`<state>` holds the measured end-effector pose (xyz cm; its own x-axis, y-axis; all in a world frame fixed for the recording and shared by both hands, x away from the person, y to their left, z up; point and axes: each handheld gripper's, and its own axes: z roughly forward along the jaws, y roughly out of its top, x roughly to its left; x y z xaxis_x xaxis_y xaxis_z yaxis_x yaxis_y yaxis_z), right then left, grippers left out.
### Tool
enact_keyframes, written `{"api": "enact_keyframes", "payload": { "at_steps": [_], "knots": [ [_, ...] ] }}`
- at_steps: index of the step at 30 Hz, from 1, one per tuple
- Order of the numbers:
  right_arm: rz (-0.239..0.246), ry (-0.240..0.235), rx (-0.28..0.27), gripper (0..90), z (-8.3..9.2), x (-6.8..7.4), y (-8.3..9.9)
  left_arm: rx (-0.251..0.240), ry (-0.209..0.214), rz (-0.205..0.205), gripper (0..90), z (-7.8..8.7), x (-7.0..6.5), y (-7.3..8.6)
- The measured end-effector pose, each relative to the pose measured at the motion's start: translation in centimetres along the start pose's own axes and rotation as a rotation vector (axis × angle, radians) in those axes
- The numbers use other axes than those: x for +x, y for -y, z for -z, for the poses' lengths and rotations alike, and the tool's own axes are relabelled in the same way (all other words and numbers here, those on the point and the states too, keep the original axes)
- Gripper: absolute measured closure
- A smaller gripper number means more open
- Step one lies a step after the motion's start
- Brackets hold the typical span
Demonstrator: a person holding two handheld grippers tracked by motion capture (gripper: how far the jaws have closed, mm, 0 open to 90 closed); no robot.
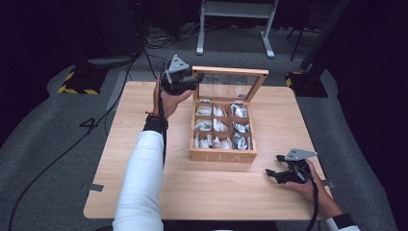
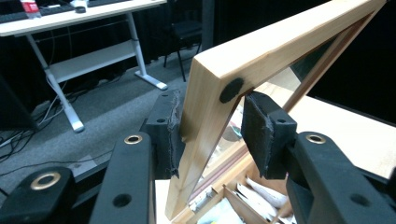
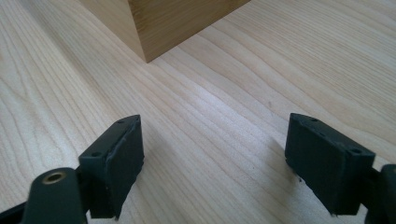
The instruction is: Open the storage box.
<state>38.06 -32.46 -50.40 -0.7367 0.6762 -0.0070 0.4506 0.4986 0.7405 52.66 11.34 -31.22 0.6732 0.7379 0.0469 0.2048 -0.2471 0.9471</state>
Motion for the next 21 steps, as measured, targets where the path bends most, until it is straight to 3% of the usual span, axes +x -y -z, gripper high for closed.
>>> {"api": "enact_keyframes", "payload": {
  "at_steps": [21],
  "knots": [
    [0.0,-0.002,0.0,19.5,0.0,0.0,0.0,0.045,-0.063,0.006,58.2,-2.4,1.1,-0.4]
  ]
}}
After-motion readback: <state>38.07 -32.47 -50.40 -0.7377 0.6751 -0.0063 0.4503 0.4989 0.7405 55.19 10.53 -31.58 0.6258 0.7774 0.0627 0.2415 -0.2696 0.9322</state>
